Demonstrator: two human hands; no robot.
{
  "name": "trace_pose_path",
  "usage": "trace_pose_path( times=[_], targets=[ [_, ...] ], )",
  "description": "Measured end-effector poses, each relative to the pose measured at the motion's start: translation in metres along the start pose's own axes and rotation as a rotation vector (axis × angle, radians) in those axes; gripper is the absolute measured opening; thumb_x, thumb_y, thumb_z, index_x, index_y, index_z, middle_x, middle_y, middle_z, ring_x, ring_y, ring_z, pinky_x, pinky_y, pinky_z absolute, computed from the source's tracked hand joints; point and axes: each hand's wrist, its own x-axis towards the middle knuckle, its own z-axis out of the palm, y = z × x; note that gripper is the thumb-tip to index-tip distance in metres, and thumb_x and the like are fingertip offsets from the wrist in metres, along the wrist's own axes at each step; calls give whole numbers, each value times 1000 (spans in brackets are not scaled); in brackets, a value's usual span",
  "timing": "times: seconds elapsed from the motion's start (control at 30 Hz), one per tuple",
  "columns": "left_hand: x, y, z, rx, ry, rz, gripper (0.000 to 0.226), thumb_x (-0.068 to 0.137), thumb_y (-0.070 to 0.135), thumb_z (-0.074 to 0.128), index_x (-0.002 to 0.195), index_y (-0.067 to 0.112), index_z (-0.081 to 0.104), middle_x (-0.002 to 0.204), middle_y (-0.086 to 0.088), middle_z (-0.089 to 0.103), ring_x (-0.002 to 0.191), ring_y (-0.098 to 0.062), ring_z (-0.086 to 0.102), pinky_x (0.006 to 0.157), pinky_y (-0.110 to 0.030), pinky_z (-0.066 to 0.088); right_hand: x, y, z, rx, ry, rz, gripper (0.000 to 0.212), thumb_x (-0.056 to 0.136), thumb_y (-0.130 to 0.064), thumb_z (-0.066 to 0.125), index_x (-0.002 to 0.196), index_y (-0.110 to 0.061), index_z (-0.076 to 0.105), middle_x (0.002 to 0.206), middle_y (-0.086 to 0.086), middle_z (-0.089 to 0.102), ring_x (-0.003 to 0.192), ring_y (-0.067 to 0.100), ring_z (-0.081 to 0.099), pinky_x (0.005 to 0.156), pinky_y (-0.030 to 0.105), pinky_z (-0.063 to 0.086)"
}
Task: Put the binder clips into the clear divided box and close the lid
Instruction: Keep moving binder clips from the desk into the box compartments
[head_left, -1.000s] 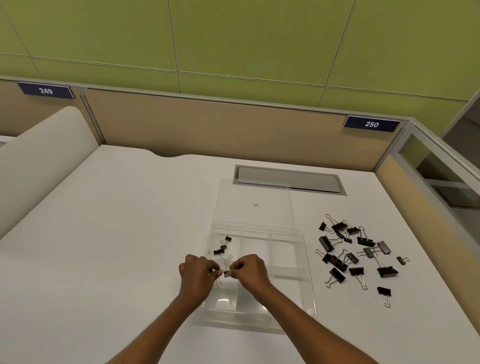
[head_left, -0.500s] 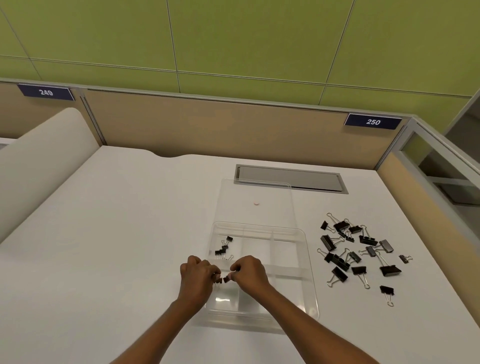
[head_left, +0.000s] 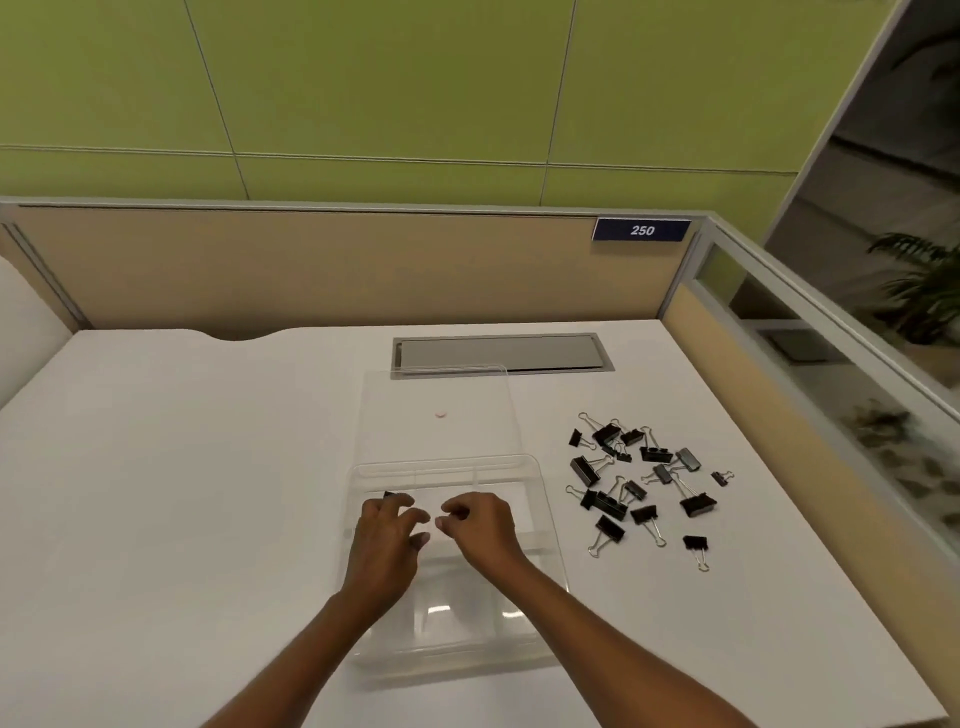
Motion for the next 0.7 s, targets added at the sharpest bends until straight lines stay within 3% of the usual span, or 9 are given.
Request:
trace_pose_path(
  times=[0.2, 0.33, 0.5, 0.63, 0.7],
  targets=[
    [36, 43, 22, -13, -32, 124, 29, 65, 14, 84, 90, 17, 69, 103, -9, 67, 90, -35, 60, 67, -40, 52, 9, 21, -50, 52, 121, 59, 26, 80, -22, 73, 104, -11, 74, 103, 2, 74, 98, 14, 68, 90, 24, 52],
    [59, 74, 39, 2, -73, 165, 28, 67, 18, 83, 92, 19, 70, 107, -7, 67, 93, -33, 60, 69, -40, 51, 14, 40, -83, 105, 183, 114, 26, 79, -22, 75, 102, -11, 74, 96, 5, 75, 91, 16, 69, 90, 32, 54],
    [87, 115, 59, 15, -98, 246, 27, 68, 20, 82, 92, 19, 70, 107, -8, 67, 92, -34, 61, 69, -39, 50, 20, 63, -126, 120, 266, 153, 25, 80, -20, 75, 102, -8, 73, 93, 6, 75, 88, 16, 69, 87, 28, 54],
    [105, 147, 76, 2, -129, 259, 25, 74, 21, 77, 98, 18, 70, 115, -8, 65, 101, -33, 58, 76, -40, 48, 24, 83, -158, 158, 329, 205, 21, 80, -16, 75, 99, -7, 74, 92, 6, 74, 80, 14, 69, 74, 23, 57],
    [113, 162, 84, -13, -149, 263, 24, 77, 22, 75, 101, 18, 69, 118, -8, 63, 105, -32, 56, 80, -40, 46, 27, 94, -174, 155, 360, 222, 18, 80, -14, 74, 96, -7, 75, 91, 6, 74, 79, 13, 69, 75, 24, 58]
  ],
)
